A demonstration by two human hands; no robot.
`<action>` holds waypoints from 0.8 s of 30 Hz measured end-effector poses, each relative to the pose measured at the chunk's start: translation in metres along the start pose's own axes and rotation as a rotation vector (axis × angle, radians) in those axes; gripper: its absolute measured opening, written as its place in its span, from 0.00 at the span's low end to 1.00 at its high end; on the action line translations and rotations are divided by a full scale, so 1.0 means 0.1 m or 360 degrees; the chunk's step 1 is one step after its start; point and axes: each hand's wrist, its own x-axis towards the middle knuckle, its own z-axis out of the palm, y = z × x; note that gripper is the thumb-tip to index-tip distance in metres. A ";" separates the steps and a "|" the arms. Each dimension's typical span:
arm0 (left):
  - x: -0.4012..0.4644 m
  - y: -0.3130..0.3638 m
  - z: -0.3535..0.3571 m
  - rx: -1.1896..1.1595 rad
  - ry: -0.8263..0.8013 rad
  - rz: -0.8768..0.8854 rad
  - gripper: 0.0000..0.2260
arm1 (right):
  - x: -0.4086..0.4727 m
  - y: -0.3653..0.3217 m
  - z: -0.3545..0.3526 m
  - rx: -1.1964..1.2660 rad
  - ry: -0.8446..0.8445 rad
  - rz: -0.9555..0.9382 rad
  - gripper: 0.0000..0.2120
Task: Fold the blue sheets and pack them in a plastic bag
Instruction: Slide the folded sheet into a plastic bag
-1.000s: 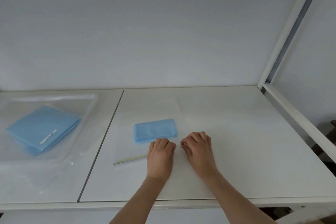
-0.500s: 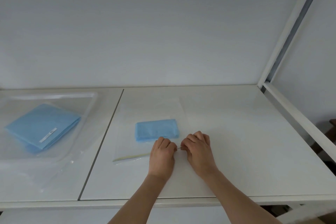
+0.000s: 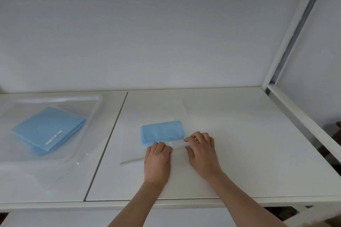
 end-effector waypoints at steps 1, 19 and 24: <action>0.00 -0.01 -0.01 -0.0010 -0.0001 -0.0011 0.12 | 0.00 -0.03 0.01 0.0019 -0.0008 -0.0021 0.08; -0.02 -0.01 0.05 -0.0002 0.0063 0.0035 0.10 | -0.05 -0.12 0.04 -0.0016 0.0001 -0.0088 0.11; 0.02 0.01 0.03 -0.0053 -0.0012 -0.0029 0.13 | -0.04 -0.15 0.03 -0.0065 -0.0087 -0.0113 0.15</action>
